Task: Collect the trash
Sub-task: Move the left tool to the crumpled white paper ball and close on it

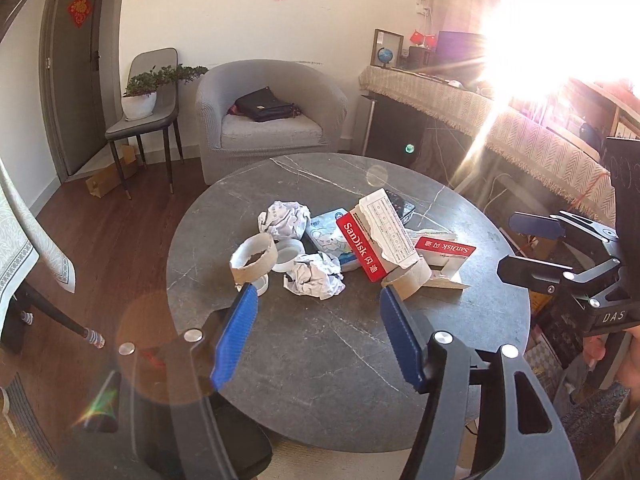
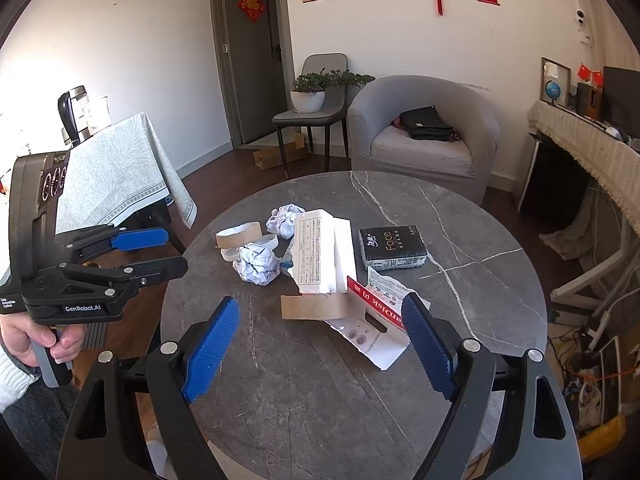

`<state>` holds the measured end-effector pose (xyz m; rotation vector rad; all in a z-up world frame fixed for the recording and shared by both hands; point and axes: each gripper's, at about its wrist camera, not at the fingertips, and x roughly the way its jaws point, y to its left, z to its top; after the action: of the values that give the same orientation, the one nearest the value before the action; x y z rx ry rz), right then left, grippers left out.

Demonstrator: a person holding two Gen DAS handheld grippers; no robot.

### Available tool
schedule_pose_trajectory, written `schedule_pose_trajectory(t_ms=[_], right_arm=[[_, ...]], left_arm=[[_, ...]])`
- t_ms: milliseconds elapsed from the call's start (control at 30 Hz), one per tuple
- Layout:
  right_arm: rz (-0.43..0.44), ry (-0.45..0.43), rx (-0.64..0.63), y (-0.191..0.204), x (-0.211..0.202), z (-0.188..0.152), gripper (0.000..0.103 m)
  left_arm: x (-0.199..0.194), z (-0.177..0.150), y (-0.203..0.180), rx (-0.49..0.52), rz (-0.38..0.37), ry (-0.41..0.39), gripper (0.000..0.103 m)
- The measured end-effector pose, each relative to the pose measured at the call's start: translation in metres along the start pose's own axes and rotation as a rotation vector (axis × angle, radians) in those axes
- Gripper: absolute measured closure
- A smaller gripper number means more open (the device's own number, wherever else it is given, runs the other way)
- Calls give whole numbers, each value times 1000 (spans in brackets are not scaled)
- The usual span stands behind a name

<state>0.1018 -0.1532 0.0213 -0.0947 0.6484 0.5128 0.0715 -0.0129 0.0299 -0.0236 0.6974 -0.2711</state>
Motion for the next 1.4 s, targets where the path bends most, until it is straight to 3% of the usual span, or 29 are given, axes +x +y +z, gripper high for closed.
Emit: schedule_pose_trajectory(t_ms=[267, 700, 800, 1100, 1233, 1400], right_arm=[[20, 21, 25, -13, 10, -5, 19], [19, 59, 81, -47, 25, -20, 45], [17, 73, 87, -58, 30, -23, 56], [64, 53, -29, -67, 44, -24, 69], [80, 50, -80, -65, 48, -21, 70], [102, 75, -111, -66, 58, -22, 70]], left_arm=[[43, -6, -2, -17, -31, 54, 44], [75, 7, 6, -62, 26, 59, 46], [79, 9, 7, -72, 28, 66, 48], [91, 11, 8, -87, 19, 77, 49], [96, 11, 11, -98, 22, 98, 55], [99, 8, 11, -88, 32, 106, 55]])
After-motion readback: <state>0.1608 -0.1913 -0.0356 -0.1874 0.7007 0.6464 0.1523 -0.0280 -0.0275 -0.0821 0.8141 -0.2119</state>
